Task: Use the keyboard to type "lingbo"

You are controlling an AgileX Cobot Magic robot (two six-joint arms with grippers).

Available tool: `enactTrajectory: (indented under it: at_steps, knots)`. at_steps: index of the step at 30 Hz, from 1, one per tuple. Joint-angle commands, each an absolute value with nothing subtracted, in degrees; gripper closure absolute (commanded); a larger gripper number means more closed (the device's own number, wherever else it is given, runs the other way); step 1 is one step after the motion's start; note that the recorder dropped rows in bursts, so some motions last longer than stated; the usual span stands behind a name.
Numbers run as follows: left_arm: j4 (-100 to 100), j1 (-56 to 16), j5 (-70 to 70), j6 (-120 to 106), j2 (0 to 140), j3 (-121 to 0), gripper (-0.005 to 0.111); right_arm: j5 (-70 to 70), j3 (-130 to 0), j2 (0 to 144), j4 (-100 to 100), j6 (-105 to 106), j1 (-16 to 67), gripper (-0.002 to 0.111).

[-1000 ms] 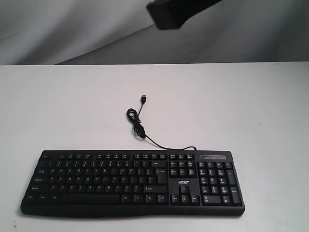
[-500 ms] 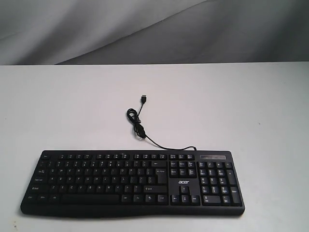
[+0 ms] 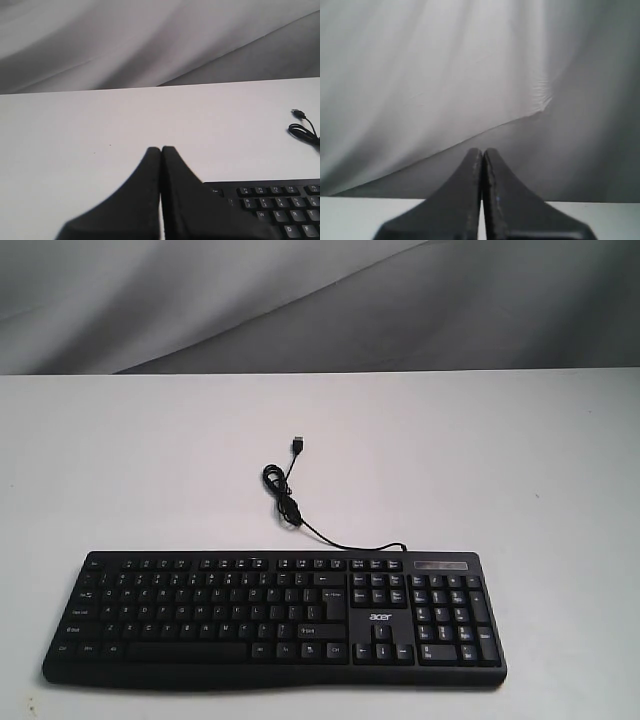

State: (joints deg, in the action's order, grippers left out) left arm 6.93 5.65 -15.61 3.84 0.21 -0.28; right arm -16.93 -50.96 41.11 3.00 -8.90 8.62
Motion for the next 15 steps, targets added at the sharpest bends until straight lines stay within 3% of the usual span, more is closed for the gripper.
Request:
enactTrajectory:
  at_steps: [1, 6, 15]
  knots:
    - [6.71, 5.71, -15.23, 3.96, 0.0, 0.0, 0.106, -5.12, -34.38, 27.43, 6.73, -9.05, 2.53, 0.108]
    - [6.71, 5.71, -15.23, 3.96, 0.0, 0.0, 0.106, -4.5, -22.74, 14.23, 7.24, -9.05, -1.17, 0.108]
    - [6.71, 5.71, -15.23, 3.96, 0.0, 0.0, 0.106, -10.96, -14.98, 3.07, 7.41, -8.46, -2.18, 0.108]
